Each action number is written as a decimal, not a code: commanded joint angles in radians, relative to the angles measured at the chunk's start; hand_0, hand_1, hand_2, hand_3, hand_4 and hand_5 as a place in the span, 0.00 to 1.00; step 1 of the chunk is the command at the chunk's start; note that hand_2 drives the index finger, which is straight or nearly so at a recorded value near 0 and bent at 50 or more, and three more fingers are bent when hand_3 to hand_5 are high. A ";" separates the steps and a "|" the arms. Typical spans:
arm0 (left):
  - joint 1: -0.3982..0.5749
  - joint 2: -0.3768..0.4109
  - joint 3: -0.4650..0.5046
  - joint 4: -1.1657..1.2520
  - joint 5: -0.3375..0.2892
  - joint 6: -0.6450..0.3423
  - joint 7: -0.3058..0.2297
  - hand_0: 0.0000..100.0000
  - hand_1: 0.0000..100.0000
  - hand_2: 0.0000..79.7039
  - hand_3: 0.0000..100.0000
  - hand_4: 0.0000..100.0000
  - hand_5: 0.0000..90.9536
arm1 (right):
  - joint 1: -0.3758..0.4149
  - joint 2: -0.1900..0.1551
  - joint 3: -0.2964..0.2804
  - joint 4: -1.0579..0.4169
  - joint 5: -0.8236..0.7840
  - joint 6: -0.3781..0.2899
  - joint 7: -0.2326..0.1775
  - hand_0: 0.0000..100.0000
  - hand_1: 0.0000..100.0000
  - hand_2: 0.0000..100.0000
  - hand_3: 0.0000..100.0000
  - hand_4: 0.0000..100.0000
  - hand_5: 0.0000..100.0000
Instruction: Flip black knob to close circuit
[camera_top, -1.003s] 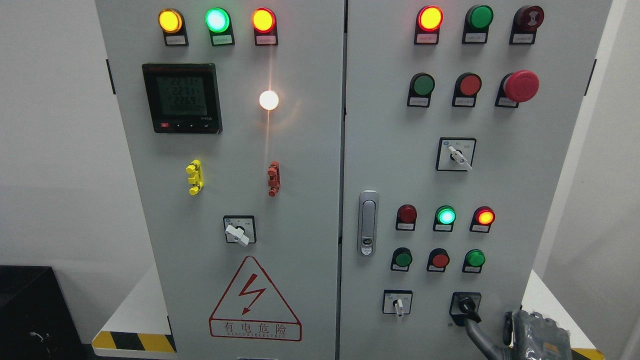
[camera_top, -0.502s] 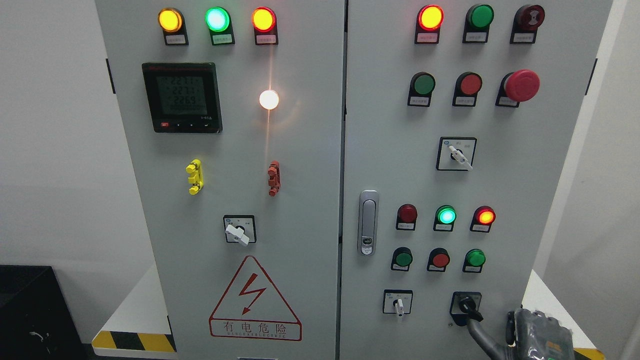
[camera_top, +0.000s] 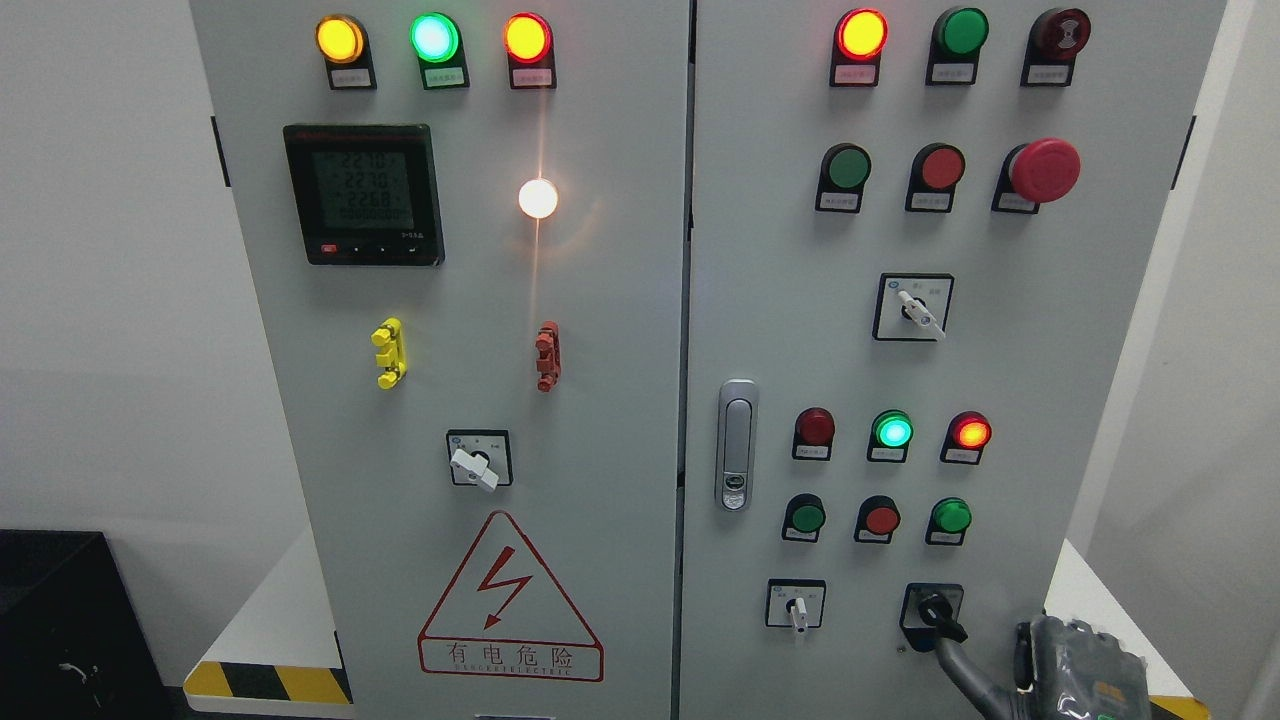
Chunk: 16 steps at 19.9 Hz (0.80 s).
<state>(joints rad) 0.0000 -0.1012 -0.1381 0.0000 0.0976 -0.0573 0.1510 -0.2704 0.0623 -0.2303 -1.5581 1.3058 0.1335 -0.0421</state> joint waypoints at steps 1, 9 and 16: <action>0.023 0.000 0.000 -0.029 0.001 0.001 -0.001 0.12 0.56 0.00 0.00 0.00 0.00 | 0.002 0.001 -0.001 -0.008 -0.014 -0.008 -0.009 0.00 0.00 0.91 1.00 0.94 0.97; 0.023 0.000 0.000 -0.031 -0.001 0.001 -0.001 0.12 0.56 0.00 0.00 0.00 0.00 | 0.008 0.001 0.008 -0.028 -0.017 -0.021 -0.007 0.00 0.00 0.91 1.00 0.94 0.97; 0.023 0.000 0.000 -0.031 0.001 0.001 -0.001 0.12 0.56 0.00 0.00 0.00 0.00 | 0.023 0.002 0.022 -0.034 -0.019 -0.054 -0.009 0.00 0.00 0.91 1.00 0.94 0.97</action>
<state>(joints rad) 0.0000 -0.1012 -0.1381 0.0000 0.0972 -0.0574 0.1510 -0.2595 0.0628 -0.2233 -1.5796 1.2884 0.0923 -0.0417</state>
